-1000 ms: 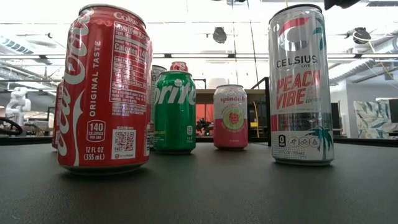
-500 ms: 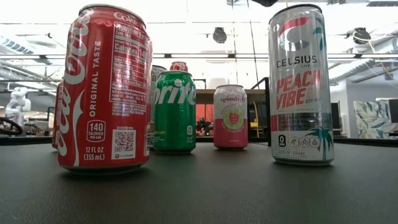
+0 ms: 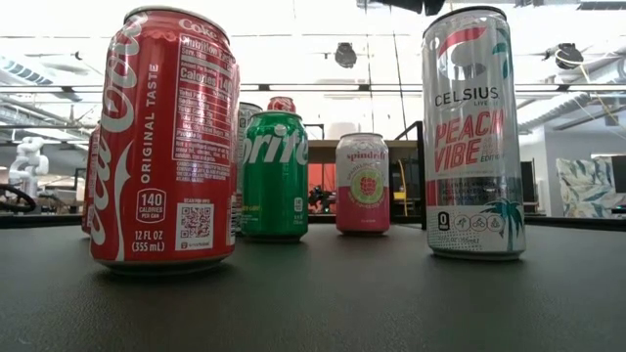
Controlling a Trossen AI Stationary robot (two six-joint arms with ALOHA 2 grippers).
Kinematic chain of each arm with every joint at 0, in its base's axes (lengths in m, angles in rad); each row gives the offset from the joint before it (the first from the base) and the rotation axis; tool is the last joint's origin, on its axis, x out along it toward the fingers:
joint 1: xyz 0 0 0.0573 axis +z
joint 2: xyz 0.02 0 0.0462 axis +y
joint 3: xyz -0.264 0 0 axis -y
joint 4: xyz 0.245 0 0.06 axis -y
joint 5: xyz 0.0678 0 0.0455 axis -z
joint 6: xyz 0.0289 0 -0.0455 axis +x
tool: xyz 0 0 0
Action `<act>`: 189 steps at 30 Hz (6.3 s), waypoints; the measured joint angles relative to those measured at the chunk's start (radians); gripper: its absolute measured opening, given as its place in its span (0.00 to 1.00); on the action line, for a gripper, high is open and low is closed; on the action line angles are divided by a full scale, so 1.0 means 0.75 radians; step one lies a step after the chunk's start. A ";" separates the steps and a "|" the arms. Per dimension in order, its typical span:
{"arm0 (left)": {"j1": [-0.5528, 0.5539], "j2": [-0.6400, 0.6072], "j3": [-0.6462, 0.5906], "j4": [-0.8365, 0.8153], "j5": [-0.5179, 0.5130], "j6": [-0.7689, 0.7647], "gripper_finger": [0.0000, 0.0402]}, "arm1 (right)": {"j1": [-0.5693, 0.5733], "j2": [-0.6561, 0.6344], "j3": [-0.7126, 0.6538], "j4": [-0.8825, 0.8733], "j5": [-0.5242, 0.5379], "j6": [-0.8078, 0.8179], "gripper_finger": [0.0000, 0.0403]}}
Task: Place canned beverage on shelf
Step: Put the bottom white pink soda can on the shelf
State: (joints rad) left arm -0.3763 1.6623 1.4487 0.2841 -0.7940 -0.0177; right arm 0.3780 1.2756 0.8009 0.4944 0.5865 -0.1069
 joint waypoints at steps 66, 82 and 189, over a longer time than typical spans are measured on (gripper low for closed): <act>-0.033 0.084 0.002 0.149 -0.029 0.182 0.93 | -0.022 -0.004 -0.002 0.127 -0.090 -0.191 0.72; -0.183 -0.063 0.003 -0.287 0.013 0.203 0.93 | -0.022 -0.110 -0.002 -0.077 -0.486 -0.121 0.72; 0.066 0.247 0.001 0.133 0.177 0.171 0.69 | -0.066 -0.572 0.002 -0.484 -0.472 0.121 0.98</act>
State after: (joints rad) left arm -0.3267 1.8473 1.4490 0.3836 -0.6613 0.1108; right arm 0.3283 0.8465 0.8021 0.1315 0.2326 -0.0165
